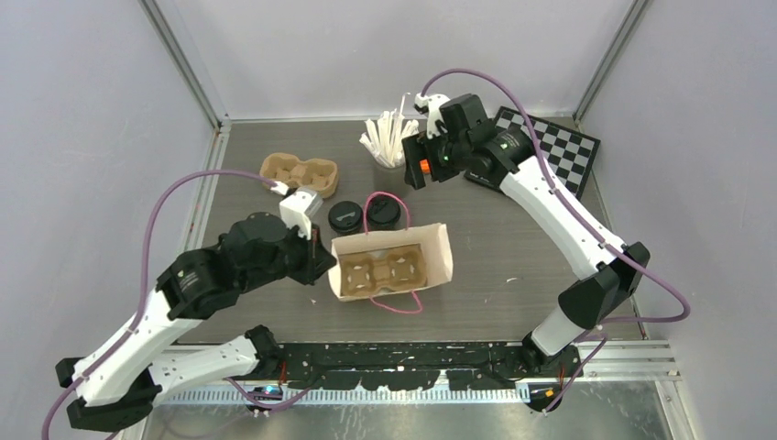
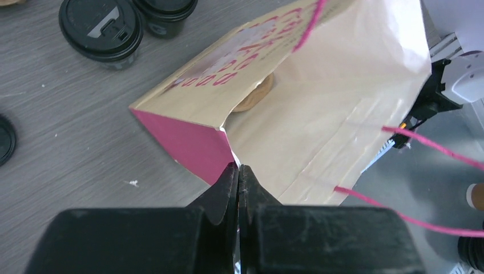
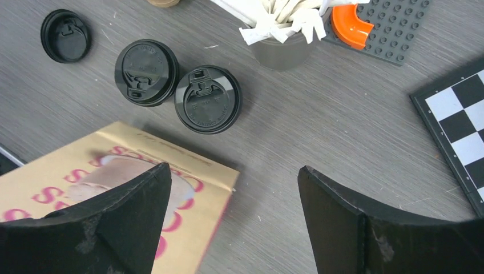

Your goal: Pack the takeout coffee

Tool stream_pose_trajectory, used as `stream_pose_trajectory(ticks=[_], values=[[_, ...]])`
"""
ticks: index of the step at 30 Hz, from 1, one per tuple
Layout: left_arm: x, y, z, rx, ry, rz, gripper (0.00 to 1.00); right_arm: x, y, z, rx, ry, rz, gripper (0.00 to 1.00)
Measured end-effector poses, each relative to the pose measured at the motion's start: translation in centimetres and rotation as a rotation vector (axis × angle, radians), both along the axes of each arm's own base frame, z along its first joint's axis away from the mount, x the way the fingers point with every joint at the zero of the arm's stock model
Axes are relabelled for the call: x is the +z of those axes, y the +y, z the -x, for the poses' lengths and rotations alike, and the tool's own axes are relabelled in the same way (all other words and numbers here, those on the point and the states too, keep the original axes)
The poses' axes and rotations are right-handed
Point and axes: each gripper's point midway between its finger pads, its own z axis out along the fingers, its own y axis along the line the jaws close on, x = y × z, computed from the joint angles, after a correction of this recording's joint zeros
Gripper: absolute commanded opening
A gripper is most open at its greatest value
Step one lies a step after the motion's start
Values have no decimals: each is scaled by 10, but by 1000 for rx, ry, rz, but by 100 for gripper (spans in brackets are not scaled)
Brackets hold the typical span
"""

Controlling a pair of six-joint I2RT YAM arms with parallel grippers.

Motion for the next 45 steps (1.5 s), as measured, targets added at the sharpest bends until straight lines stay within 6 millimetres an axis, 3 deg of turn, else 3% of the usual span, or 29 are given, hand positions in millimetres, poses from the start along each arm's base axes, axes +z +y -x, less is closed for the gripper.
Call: stream_pose_trajectory(ticks=[6,13,18,23,33,45], values=[[-6,28,12,25,-25,-14,0,-24,18,1,71,-18,26,86],[-5,73,-4,198,-137,-98,0,-52,48,2,152,-19,57,88],[-4,108,-9,308,-189,-187,0,-81,56,-10,150,22,103,89],[11,131,-9,382,-226,-212,0,-110,61,-16,163,50,166,89],[26,141,-6,402,-237,-219,0,-125,87,-7,234,33,191,89],[26,138,-7,398,-231,-218,0,-150,92,-16,246,52,234,89]])
